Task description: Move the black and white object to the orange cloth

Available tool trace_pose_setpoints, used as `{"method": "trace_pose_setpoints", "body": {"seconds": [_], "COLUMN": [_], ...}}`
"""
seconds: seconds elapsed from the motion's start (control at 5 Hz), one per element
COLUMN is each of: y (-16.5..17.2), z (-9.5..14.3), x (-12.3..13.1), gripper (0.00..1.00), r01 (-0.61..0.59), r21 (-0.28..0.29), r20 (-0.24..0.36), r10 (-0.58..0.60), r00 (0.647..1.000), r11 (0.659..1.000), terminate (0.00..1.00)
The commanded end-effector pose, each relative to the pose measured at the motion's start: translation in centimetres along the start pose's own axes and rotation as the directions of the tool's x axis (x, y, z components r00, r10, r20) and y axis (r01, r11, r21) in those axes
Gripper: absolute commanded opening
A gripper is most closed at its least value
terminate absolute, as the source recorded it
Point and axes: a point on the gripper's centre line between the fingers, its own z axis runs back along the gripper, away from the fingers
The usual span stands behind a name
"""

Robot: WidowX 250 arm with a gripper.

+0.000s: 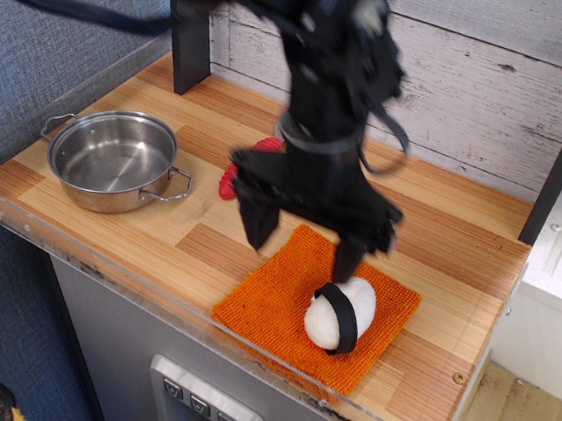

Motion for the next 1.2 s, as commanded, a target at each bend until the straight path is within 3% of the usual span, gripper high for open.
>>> {"method": "trace_pose_setpoints", "body": {"seconds": [0.0, 0.4, 1.0], "y": [4.2, 5.5, 5.1], "z": [8.1, 4.8, 4.4], "x": [1.4, 1.6, 1.7], "gripper": [1.00, 1.00, 1.00], "r01": [-0.065, -0.016, 0.019], "r21": [0.046, -0.050, -0.030], "r20": [0.178, 0.013, -0.016], "r10": [0.056, 0.017, -0.019], "r00": [0.983, 1.000, 1.000], "r11": [0.997, 0.999, 0.999], "terminate": [0.00, 0.00, 0.00]}}
